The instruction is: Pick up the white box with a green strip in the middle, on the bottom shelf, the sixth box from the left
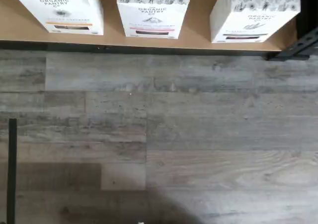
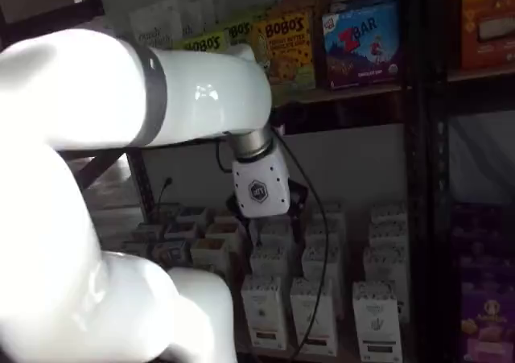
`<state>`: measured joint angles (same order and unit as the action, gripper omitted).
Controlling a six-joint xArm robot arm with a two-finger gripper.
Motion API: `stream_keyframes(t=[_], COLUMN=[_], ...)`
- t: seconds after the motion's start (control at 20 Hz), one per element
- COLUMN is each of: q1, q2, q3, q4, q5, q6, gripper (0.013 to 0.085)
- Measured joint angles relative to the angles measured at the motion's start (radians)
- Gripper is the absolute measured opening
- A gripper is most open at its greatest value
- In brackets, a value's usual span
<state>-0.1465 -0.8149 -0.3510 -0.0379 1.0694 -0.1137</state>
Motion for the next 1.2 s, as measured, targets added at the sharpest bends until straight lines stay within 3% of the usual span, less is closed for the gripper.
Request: stream_keyframes(t=[0.35,0.55,0.65,0.8,1.05,1.1,1.2], q1=[-0.011,-0.023,-0.031,-0.035,-0.054,-0.056,-0.055], q2=[0.132,0.262,0.344,0.483,0.683,0.711,0.773], q3=[0.078,0.079,0.080,0.054,-0.013,-0.025,-0.053], q4=[0.007,0.036,0.068,0.070,-0.074,-0.062,0.032], q5=[-0.230,-0.335,-0.433,-0.548,-0.701,-0.720,-0.765], q6=[-0.008,-0.042,-0.075,-0.085,0.026,0.013,-0.075], gripper=[0.0850,0.0850,0.0850,0.0850,0.0850,0.0850,0.0850])
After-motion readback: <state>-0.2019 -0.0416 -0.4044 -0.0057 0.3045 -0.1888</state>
